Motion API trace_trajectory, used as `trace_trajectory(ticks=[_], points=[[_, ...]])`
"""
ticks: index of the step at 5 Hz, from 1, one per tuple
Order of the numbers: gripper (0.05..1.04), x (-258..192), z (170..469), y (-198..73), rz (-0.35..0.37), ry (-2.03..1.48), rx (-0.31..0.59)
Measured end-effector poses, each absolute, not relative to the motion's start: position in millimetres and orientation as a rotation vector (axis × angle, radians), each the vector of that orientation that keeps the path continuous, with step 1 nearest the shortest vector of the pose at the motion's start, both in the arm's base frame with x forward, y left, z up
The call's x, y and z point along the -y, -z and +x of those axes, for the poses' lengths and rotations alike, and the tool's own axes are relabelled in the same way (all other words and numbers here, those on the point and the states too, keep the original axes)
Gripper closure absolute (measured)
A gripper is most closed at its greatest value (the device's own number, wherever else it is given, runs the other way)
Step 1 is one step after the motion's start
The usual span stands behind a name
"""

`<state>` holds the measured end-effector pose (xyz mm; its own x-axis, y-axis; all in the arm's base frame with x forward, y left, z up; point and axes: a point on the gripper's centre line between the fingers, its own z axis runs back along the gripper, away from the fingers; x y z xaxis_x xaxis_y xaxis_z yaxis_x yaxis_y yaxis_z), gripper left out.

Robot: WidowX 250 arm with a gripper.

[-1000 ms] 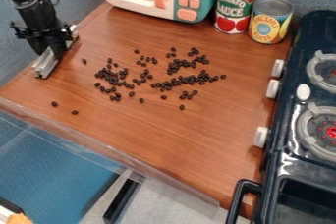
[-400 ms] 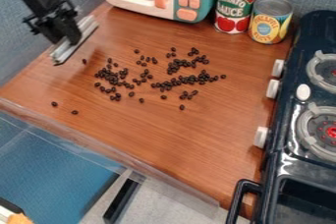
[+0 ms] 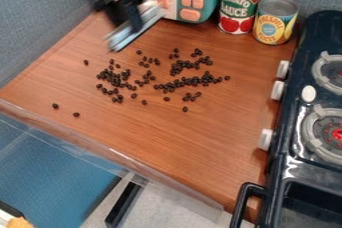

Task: Sweep into pile

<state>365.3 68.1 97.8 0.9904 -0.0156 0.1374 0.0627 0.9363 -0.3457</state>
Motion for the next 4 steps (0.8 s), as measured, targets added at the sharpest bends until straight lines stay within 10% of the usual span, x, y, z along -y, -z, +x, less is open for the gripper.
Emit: trace_trajectory(ticks=[4], points=[[0.706,23.0,381.0,-88.8,-0.214,-0.253,0.268]])
